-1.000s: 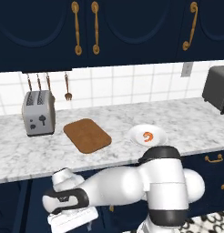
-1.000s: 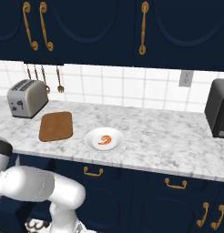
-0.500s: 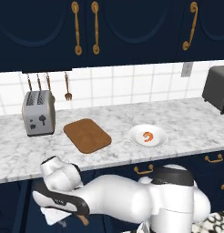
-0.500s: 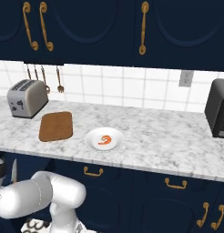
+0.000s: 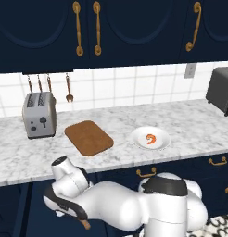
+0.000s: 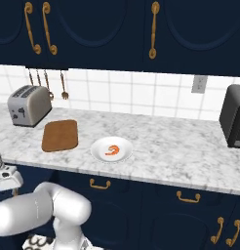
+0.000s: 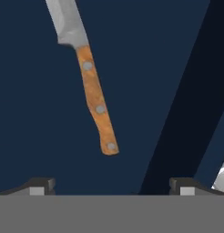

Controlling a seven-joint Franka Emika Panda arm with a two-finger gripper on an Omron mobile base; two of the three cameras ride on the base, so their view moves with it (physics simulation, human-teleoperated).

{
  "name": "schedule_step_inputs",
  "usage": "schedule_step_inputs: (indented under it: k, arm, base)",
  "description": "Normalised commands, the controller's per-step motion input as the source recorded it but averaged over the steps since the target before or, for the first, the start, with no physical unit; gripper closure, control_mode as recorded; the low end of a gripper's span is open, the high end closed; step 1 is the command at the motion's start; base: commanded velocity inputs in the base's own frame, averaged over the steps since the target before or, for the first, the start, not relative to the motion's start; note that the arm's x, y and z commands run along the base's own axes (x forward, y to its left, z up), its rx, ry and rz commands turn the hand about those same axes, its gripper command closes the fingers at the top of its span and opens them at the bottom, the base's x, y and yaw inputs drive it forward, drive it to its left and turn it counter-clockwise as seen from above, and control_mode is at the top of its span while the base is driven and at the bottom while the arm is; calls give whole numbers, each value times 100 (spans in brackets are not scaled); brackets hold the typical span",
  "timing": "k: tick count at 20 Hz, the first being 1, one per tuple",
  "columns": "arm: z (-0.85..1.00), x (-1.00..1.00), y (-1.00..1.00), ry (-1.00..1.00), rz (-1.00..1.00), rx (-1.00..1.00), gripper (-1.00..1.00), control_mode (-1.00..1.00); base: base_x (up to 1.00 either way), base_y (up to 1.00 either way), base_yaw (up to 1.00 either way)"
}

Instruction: Pick up the knife from the drawer and place it on the cutting board. Then place the meat from the plate to the cutting board.

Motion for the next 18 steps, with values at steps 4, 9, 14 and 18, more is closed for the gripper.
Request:
schedule_step_inputs:
  k: [4,9,14,18]
  arm:
    - [-33,50,9,0,5,0,-100,-100]
    - [-37,37,15,0,3,0,-100,-100]
    - [-45,11,25,0,0,0,-100,-100]
    - [-23,0,16,2,0,0,-100,-100]
  base:
    - [0,0,0]
    - [0,0,0]
    - [0,0,0]
    - [0,0,0]
